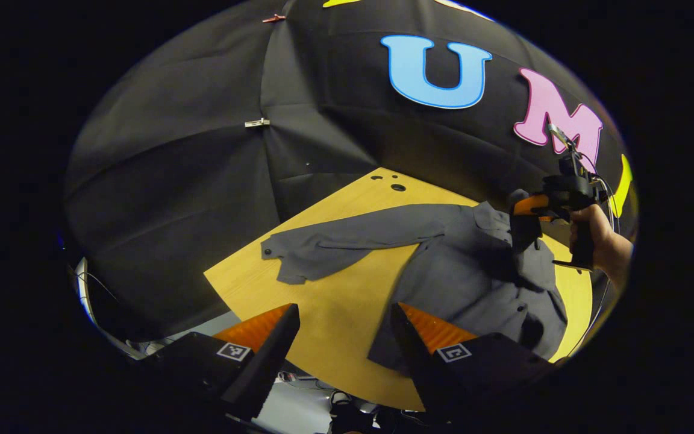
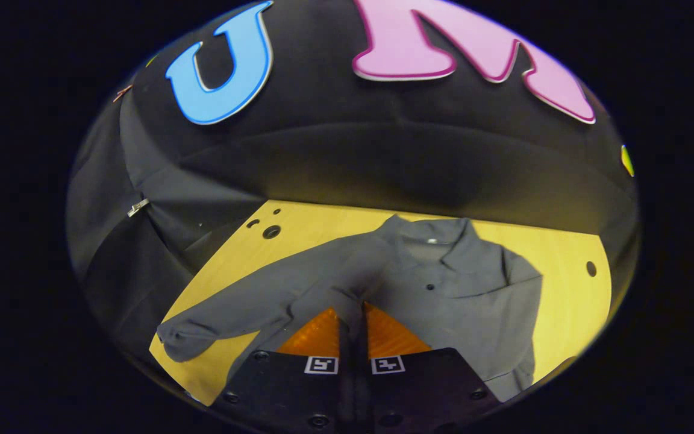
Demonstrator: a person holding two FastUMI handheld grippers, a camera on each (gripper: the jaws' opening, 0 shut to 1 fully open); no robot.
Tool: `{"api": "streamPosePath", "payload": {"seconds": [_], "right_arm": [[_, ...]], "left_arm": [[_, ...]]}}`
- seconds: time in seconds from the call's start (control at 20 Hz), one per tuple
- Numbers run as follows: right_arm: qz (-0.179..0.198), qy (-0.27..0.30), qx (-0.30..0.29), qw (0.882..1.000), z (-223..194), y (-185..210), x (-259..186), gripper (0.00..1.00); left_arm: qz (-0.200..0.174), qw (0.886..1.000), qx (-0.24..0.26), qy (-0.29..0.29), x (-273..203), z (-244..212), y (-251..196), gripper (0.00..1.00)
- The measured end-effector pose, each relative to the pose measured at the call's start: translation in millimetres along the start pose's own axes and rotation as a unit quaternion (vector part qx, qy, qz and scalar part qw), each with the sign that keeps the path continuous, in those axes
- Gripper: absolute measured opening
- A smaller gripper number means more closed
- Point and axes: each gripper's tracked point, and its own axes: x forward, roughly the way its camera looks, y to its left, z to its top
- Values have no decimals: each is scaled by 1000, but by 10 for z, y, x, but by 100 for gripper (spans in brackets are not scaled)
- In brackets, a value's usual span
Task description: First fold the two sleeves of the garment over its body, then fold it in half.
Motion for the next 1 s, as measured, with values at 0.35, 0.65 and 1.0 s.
{"api": "streamPosePath", "payload": {"seconds": [0.35,0.65,1.0], "right_arm": [[-6,11,32,999,-255,388,447,46],[-15,-4,38,999,-295,239,-35,99],[-71,-20,30,997,-441,-776,-1063,99]], "left_arm": [[29,997,-68,9,159,-128,502,96],[38,997,-61,-35,424,228,827,96],[27,997,-70,-35,1253,479,957,96]]}}
